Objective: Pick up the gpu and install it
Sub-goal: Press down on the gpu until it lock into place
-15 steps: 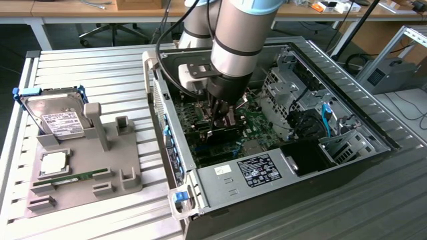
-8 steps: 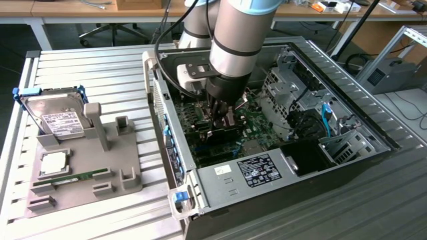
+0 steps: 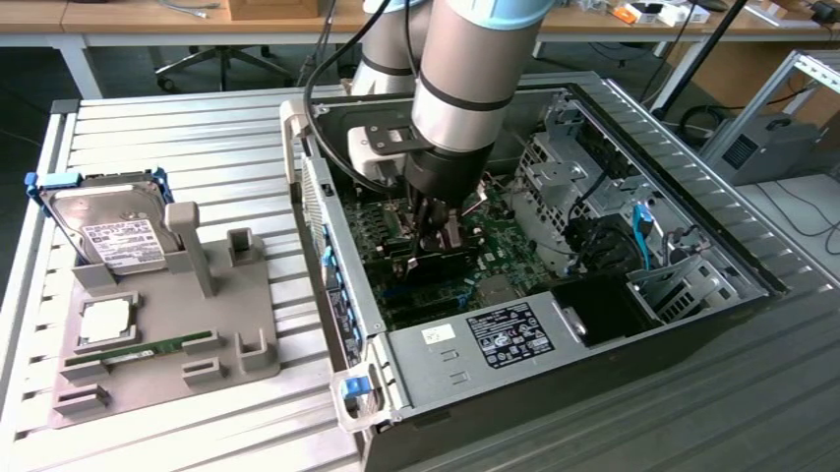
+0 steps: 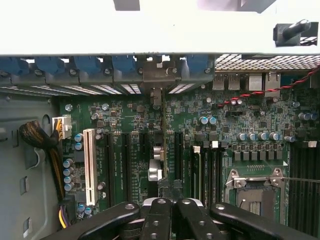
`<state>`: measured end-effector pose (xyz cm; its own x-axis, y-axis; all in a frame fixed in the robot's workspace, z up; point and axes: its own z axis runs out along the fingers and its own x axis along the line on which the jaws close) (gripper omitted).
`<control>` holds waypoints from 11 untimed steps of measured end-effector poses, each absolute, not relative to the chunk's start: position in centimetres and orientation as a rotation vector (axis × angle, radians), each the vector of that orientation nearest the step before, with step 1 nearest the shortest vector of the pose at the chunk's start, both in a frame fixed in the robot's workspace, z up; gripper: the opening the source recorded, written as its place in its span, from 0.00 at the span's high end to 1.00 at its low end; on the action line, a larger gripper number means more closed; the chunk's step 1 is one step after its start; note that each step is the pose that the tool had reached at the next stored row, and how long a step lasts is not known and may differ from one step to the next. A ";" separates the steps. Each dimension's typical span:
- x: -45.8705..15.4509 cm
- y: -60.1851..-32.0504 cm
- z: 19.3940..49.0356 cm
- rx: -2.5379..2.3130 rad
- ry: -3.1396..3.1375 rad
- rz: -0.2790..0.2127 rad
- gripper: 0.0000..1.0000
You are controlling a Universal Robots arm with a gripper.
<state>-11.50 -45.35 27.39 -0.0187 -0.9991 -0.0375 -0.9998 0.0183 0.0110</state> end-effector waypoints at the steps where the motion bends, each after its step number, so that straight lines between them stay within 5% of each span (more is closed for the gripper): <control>1: -11.5 -45.3 27.4 -2.187 2.228 0.053 0.89; 11: -11.5 -45.3 27.3 -2.186 2.227 0.054 0.89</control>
